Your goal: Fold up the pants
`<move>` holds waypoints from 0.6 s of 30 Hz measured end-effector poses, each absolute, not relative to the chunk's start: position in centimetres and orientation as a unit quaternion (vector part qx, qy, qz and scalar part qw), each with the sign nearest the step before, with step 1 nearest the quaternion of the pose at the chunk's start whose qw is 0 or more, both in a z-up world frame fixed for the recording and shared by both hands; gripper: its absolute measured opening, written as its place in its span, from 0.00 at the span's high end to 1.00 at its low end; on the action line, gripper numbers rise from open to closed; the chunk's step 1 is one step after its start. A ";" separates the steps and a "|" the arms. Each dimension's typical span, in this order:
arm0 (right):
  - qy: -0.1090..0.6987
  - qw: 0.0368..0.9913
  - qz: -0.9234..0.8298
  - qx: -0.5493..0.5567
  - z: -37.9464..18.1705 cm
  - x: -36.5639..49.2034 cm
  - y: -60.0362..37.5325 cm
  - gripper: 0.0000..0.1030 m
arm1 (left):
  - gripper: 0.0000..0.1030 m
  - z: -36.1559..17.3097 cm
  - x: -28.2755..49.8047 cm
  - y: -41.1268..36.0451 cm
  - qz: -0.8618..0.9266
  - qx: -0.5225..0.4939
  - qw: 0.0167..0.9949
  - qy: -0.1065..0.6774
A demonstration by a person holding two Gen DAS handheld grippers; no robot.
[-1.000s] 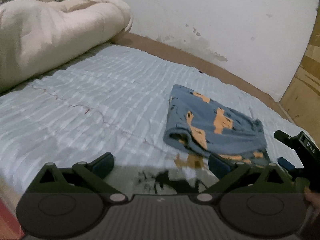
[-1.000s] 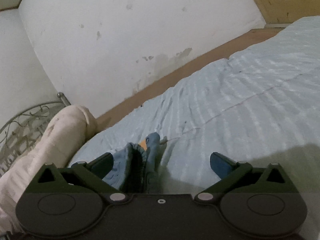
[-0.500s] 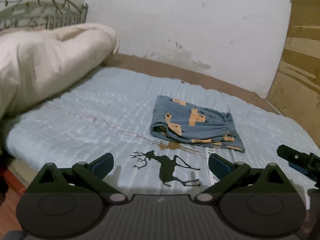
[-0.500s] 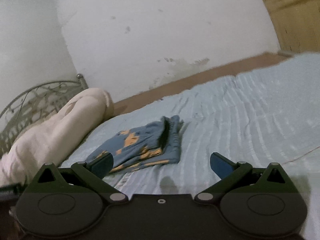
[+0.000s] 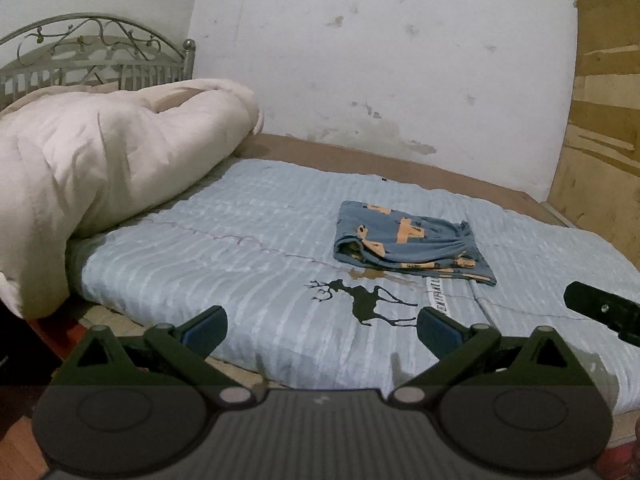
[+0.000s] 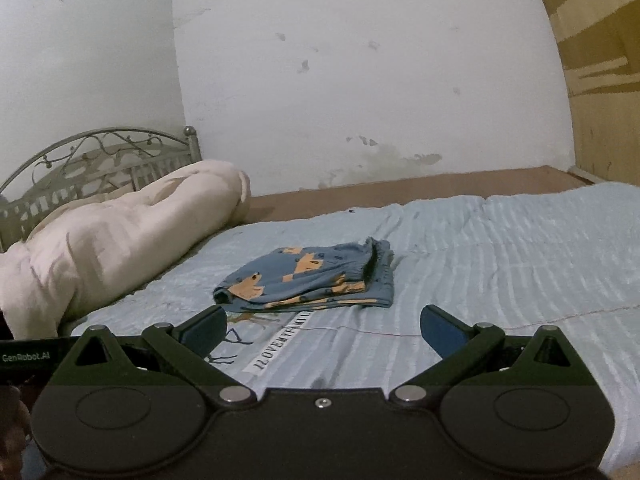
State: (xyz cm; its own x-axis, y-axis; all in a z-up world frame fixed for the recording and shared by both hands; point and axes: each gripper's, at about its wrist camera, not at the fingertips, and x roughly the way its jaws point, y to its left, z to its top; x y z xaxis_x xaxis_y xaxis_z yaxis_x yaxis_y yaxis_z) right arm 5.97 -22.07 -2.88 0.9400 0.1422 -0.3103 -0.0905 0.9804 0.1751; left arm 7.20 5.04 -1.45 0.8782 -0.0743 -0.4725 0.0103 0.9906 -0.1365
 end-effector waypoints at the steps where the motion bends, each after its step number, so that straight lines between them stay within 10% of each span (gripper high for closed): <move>1: 0.163 0.982 0.060 0.076 -2.8 5.8 -21.9 0.01 | 0.01 -1.4 7.1 5.0 -0.022 -0.064 0.967 0.244; 18: 0.168 0.981 0.069 0.064 -2.6 5.7 -21.3 0.01 | 0.01 -1.2 6.7 5.0 -0.019 -0.063 0.968 0.240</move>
State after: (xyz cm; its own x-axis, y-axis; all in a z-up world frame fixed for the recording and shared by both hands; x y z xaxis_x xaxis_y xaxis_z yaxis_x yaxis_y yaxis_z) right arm 5.70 -21.26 -2.56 0.9342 0.1578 -0.3199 -0.1150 0.9822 0.1488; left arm 6.75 4.97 -1.20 0.8836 -0.0677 -0.4633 0.0075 0.9914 -0.1307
